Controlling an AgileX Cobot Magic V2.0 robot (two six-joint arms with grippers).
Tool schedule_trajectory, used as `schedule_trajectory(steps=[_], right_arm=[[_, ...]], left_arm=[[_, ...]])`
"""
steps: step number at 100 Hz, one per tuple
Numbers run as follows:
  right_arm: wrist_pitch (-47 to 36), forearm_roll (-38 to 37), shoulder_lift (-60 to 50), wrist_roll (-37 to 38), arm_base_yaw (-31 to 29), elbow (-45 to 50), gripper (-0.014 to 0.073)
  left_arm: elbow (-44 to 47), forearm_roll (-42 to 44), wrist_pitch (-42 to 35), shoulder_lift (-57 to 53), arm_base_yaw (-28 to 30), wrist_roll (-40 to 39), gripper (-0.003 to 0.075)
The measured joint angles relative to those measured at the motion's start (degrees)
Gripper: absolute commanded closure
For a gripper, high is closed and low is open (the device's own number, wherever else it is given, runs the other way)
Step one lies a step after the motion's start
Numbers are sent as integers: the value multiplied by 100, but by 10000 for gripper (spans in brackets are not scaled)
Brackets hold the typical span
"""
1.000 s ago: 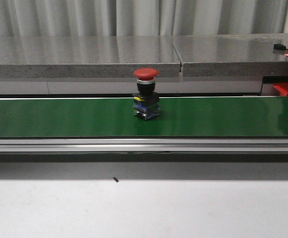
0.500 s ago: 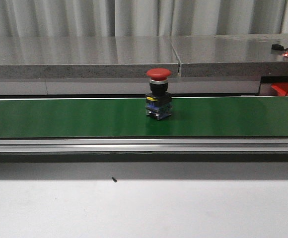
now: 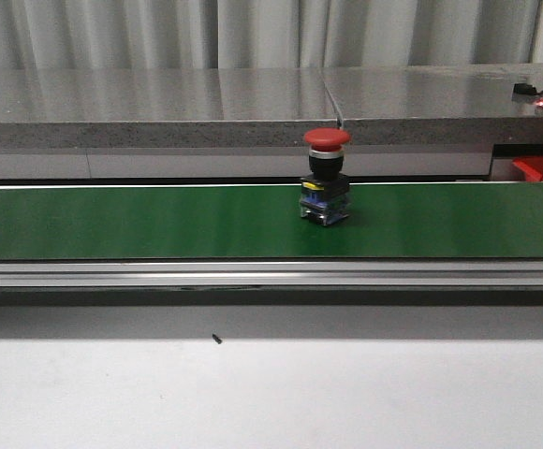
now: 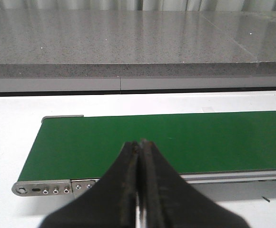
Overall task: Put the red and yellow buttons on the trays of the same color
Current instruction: 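Move the right gripper back over the belt toward the second red button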
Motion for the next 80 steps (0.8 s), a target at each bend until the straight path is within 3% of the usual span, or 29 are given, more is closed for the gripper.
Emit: schedule_trajectory(steps=[41,80], right_arm=[[-749,0,-2264,-33,228,3182,-41],[-1322,0,-2490,-43,1138,3972,-41]], left_arm=[[0,0,0,0,0,0,741],[0,0,0,0,0,0,741]])
